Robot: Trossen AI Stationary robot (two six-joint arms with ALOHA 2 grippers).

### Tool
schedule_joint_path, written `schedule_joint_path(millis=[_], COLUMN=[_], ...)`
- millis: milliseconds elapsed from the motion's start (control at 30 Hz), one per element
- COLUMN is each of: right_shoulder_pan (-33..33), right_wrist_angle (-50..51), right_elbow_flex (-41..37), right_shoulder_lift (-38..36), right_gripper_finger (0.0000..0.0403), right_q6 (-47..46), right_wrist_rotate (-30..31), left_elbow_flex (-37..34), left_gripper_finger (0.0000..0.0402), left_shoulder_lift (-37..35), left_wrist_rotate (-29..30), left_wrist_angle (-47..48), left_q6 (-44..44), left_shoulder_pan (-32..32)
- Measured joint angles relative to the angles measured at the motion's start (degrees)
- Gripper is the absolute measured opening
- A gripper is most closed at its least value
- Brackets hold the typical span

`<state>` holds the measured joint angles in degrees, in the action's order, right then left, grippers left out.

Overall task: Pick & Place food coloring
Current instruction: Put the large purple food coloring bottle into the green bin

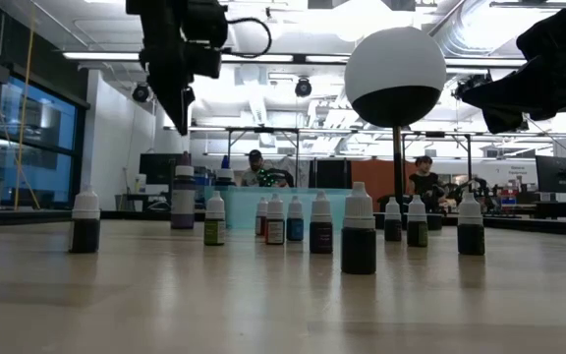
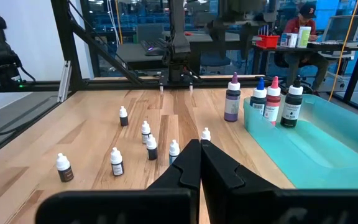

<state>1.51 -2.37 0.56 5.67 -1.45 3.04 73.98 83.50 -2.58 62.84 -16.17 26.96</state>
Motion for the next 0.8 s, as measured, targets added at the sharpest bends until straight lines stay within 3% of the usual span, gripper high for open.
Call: schedule_joint_path(millis=[300,500,800], right_shoulder_pan=[0.01,0.00,0.01], right_wrist_angle=[0.00,0.00,0.00], right_elbow_flex=[0.00,0.01,0.00], right_shoulder_lift=[0.00,0.00,0.00], right_gripper_finger=[0.0000,0.0000,0.0000], right_q6=[0.00,0.00,0.00], right_wrist_rotate=[0.01,0.00,-0.01], left_elbow_flex=[-2.56,-2.56,-2.58], left_gripper_finger=[0.0301,0.0305,0.0305], left_shoulder_lift=[0.00,0.49,7.05], left_wrist_rotate=[1.20,0.56,0.16], left_wrist_angle=[-4.88,-6.66,-6.95], left_q6=[2.40,2.82,2.86], left_shoulder_pan=[0.02,0.02,0.02])
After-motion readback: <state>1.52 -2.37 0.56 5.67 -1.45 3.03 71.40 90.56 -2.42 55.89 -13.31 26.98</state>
